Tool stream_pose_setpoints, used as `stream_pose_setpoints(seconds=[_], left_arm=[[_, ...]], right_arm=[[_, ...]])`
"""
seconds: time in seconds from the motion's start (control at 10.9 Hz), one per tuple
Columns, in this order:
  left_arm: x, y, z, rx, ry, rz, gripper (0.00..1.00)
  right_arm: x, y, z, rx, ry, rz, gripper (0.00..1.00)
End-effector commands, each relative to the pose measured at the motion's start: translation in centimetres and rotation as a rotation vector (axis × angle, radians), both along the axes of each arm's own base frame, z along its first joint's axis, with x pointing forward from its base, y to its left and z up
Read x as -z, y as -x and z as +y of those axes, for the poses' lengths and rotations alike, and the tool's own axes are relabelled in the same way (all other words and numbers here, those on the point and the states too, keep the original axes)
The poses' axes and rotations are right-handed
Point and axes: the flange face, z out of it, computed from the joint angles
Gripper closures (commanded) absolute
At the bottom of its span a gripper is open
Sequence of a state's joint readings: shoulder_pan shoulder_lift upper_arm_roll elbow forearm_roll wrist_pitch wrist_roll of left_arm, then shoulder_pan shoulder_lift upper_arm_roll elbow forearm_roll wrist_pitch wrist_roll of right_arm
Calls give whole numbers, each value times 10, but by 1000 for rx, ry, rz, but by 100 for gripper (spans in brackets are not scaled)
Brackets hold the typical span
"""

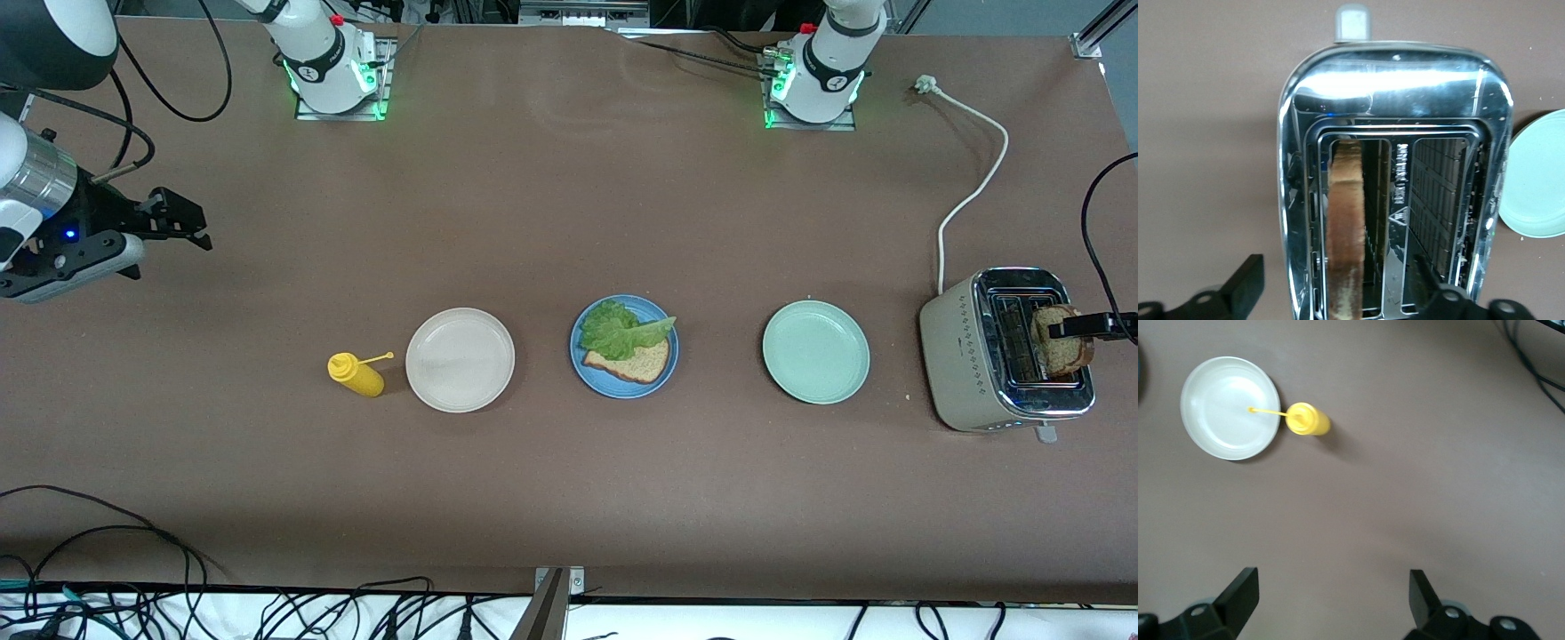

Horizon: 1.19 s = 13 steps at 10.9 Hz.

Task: Make sandwich in blue plate with both arms
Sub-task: 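Grasp the toasted bread slice in the toaster with the left gripper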

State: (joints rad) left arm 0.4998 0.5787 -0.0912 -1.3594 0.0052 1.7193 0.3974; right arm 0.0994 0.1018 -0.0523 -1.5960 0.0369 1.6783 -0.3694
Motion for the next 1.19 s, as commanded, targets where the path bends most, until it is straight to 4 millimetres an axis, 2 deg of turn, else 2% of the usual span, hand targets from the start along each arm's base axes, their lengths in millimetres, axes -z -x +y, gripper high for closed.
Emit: stream_pose_setpoints(seconds=[0.0,0.09,0.37,0.46,0.64,0.92,1.1], left_arm=[[3,-4,6,42,30,-18,32],[3,-1,12,32,37,-22,44],[3,-2,11,33,38,-22,84],[2,-1,11,34,37,-22,91],[2,-1,11,33,35,-21,100],[-4,-1,10,31,32,-26,100],[-16,-2,-3,65,39,-15,100]], right_arm=[[-8,4,3,89,80,-26,0],[-9,3,3,107,81,-37,0],[-16,1,-6,128,77,-52,0],[-17,1,-10,155,79,-52,0],[-23,0,-13,194,88,-66,0],[-18,-5,-28,217,90,-62,0],[-20,-7,-27,217,94,-67,0]])
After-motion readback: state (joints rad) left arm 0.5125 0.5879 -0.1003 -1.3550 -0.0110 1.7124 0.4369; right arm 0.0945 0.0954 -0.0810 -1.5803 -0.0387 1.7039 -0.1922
